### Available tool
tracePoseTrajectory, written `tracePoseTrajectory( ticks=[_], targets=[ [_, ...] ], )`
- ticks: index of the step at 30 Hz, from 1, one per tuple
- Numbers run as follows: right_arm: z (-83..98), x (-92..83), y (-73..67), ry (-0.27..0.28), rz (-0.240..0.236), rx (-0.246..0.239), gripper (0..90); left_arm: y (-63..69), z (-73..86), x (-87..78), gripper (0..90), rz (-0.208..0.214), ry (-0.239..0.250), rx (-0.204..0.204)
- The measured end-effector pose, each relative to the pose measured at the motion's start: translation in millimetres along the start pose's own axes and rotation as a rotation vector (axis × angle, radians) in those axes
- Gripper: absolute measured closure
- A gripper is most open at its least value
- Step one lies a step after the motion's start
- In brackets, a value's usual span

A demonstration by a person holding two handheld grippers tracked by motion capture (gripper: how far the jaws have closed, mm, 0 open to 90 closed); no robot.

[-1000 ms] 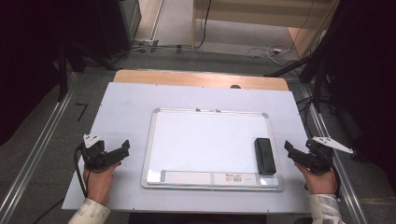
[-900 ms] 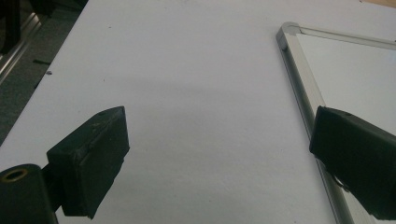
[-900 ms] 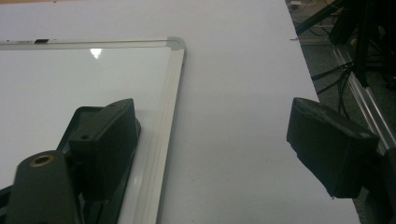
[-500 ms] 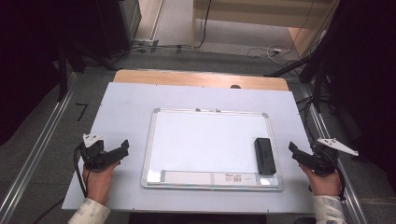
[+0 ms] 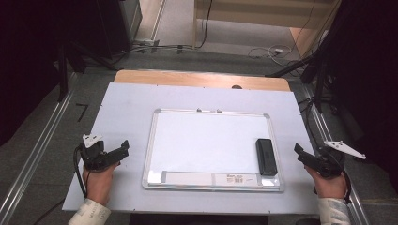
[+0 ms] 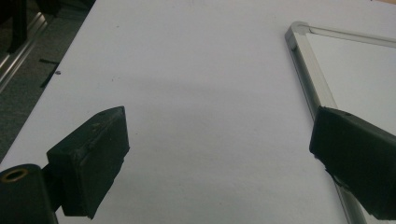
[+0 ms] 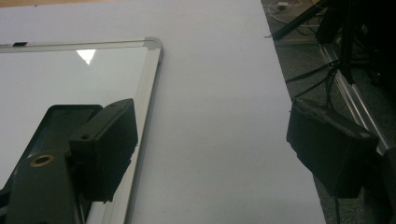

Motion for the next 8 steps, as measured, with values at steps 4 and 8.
tracePoseTrajectory(
  ticks=[4,8],
  targets=[
    [0.4,-1.5,3.2,0.005,0.004,0.005,15.1,-3.7,-0.6,1.8,5.2,-0.015,-0.005,0.003],
    [-0.2,-3.8,1.4,0.014,-0.002,0.004,15.1,-7.6,-0.2,6.2,5.3,-0.038,-0.017,0.011]
  ],
)
Point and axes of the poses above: each handheld gripper's, and its own axes: x roughly forward along the jaws, z roughly out of its underside, y roughly to its right, the point moved 8 cm from there along x, roughly forward along the jaws, and after that the axes turned 15 degrees about -y, right-handed, at the moved point
